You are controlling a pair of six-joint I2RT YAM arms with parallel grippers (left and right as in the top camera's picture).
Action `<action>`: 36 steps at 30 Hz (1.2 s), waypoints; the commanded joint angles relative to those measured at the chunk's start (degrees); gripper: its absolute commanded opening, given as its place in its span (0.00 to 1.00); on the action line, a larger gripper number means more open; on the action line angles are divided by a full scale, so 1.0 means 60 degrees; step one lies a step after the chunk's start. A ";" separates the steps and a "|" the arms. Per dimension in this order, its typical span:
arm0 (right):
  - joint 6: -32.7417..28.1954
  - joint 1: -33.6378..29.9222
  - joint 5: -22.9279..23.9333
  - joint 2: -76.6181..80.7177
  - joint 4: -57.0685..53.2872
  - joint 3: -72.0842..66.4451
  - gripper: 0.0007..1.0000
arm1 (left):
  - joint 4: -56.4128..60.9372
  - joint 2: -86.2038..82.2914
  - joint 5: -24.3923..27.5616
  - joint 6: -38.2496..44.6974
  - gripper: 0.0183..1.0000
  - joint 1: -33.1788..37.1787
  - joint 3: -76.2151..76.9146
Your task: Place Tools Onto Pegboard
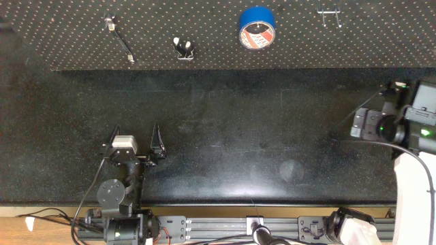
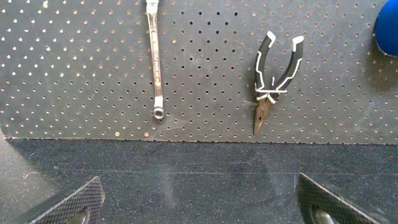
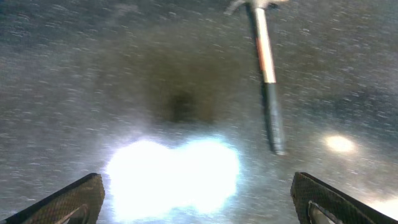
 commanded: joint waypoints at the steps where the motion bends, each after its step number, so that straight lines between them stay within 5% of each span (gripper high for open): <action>1: -0.1949 -0.1333 -0.0015 0.1009 -0.0036 0.0018 0.98 | -0.0073 -0.0069 0.0040 -0.0153 1.00 -0.0044 -0.0015; 10: -0.4397 -0.3603 -0.0951 0.3621 0.0900 0.0018 0.98 | -0.0073 -0.0069 0.0036 -0.0153 1.00 -0.0044 -0.0015; 31: -0.5337 -0.3024 -0.1348 0.4969 0.2612 0.0018 0.98 | -0.0073 -0.0069 0.0040 -0.0153 1.00 -0.0044 -0.0015; 32: -0.5322 -0.3024 -0.1348 0.5056 0.2605 0.0018 0.91 | -0.0073 -0.0069 0.0036 -0.0153 1.00 -0.0044 -0.0015; 34: -0.5264 -0.3024 -0.1348 0.5162 0.2561 0.0018 0.47 | -0.0073 -0.0069 0.0040 -0.0153 1.00 -0.0044 -0.0015; 36: -0.5260 -0.3024 -0.1344 0.5166 0.2492 0.0018 0.36 | -0.0073 -0.0069 0.0036 -0.0153 1.00 -0.0044 -0.0015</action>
